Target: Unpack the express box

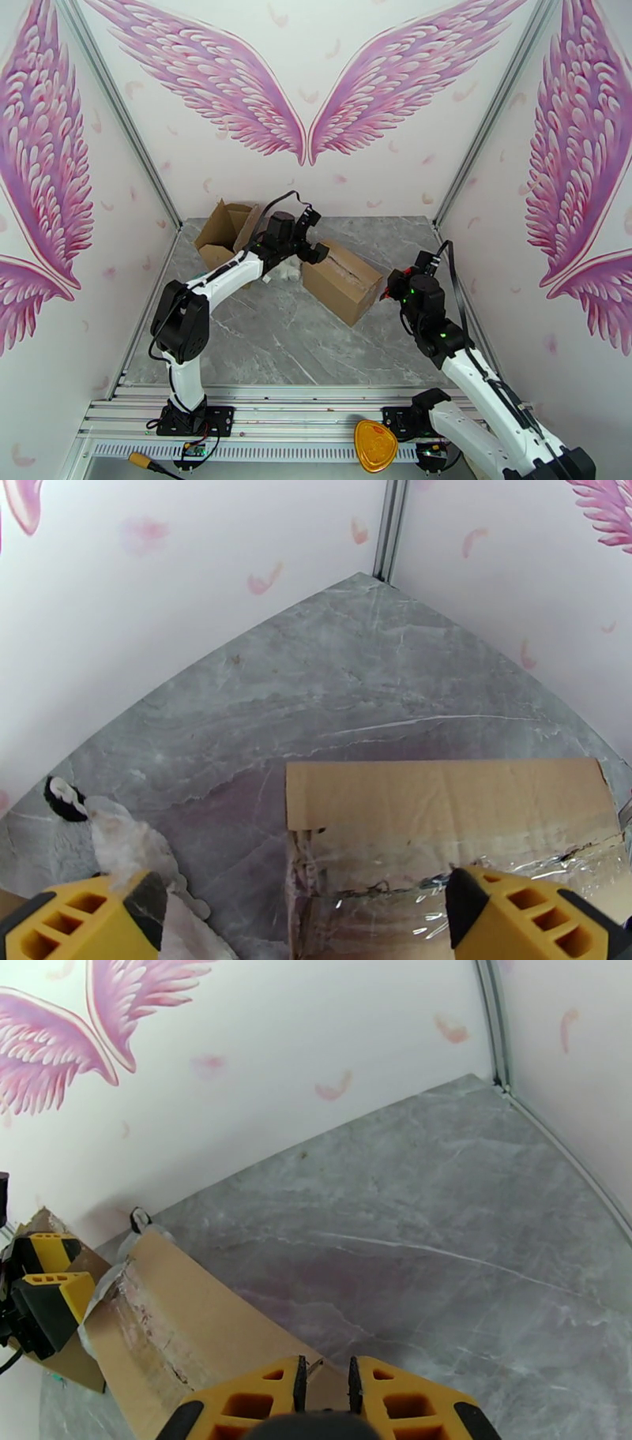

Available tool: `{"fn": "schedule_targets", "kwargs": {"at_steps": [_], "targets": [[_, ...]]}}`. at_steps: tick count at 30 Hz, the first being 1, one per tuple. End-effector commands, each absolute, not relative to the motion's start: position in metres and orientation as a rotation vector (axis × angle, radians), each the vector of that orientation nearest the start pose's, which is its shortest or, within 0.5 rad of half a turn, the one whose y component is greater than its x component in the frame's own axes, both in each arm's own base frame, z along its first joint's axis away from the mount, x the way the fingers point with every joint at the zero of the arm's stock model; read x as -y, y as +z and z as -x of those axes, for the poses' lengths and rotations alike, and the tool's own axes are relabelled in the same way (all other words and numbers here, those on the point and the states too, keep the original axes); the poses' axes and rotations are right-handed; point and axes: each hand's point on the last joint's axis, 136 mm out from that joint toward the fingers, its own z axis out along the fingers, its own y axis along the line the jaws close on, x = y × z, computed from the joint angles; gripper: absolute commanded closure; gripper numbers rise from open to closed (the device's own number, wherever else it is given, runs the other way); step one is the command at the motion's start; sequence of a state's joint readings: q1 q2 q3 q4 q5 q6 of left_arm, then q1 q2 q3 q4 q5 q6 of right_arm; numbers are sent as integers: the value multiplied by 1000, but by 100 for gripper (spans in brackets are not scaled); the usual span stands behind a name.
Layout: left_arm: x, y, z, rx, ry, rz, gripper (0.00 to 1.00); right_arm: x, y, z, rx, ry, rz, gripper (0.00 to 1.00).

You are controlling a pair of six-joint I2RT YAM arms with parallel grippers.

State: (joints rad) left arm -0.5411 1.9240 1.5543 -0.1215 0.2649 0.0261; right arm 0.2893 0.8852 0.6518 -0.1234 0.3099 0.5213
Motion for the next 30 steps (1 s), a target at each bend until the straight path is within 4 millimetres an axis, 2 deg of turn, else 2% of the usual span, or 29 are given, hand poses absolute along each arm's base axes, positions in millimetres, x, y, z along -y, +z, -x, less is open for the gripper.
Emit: {"fn": "schedule_targets", "kwargs": {"at_steps": [1, 4, 12, 15, 16, 17, 21, 22, 24, 30], "targets": [[338, 204, -461, -2004, -687, -717, 1, -44, 249, -341, -1801, 282, -430, 100], [343, 202, -452, -2010, -764, -714, 1, -48, 250, -350, -1799, 298, -413, 100], [344, 191, -415, -2066, -937, -703, 13, -56, 256, -378, -1776, 379, -349, 100], [339, 201, -400, -2047, -945, -708, 17, -66, 259, -387, -1769, 443, -305, 100], [335, 211, -397, -2024, -924, -699, 18, -72, 261, -390, -1767, 475, -280, 100], [328, 205, -391, -2033, -901, -690, 18, -77, 260, -393, -1770, 500, -262, 100], [315, 217, -380, -1990, -789, -711, 14, -87, 262, -397, -1778, 550, -223, 100], [312, 217, -378, -1984, -750, -726, 12, -85, 263, -397, -1777, 542, -229, 100], [307, 220, -378, -1960, -653, -769, 1, -74, 262, -393, -1779, 500, -265, 100], [307, 239, -371, -1708, -382, -999, 1, -41, 263, -374, -1717, 492, -443, 100]]}}
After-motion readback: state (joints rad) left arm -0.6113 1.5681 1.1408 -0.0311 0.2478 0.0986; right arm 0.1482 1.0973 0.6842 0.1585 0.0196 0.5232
